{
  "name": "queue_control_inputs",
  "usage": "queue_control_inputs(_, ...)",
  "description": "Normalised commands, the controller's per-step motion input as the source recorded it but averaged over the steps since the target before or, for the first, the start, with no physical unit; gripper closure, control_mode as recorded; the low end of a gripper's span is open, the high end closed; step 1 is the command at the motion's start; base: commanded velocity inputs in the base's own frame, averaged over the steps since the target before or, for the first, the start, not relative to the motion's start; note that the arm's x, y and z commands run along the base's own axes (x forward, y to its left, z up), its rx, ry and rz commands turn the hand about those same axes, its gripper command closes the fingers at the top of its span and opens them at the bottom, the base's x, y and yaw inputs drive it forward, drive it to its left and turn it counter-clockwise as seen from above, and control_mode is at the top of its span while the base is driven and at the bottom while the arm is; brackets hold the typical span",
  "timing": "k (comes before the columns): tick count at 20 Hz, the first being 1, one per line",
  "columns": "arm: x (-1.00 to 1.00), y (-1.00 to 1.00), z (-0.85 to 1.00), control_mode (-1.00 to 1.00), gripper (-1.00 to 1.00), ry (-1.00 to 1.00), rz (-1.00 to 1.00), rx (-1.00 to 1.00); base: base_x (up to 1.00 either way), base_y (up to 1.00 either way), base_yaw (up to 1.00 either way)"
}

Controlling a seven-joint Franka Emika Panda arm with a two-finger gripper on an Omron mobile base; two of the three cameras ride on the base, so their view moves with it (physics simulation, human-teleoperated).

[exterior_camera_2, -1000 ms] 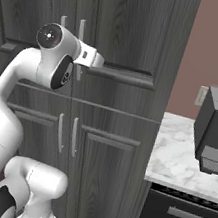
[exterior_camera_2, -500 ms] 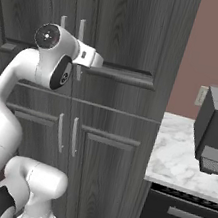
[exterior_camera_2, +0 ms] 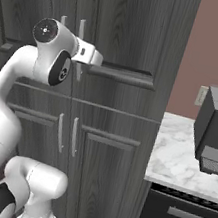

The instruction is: Open the cabinet, pick the kettle from the cabinet, and place it in the sink.

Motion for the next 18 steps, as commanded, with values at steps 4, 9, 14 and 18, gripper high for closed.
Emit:
queue_control_inputs(4, 0.00, 0.00, 0.32, -1.00, -1.00, 0.07, 0.00, -0.07, 0.00, 0.00, 0.00)
queue_control_inputs(9, -0.02, 0.00, 0.26, -1.00, -1.00, 0.00, 0.00, -0.07, 0.00, 0.00, 0.00)
queue_control_inputs(14, -0.07, 0.00, 0.05, -1.00, -1.00, -0.08, 0.00, -0.06, 0.00, 0.00, 0.00)
queue_control_inputs(18, 0.01, 0.00, -0.01, -1.00, -1.00, 0.02, 0.00, 0.00, 0.00, 0.00, 0.00)
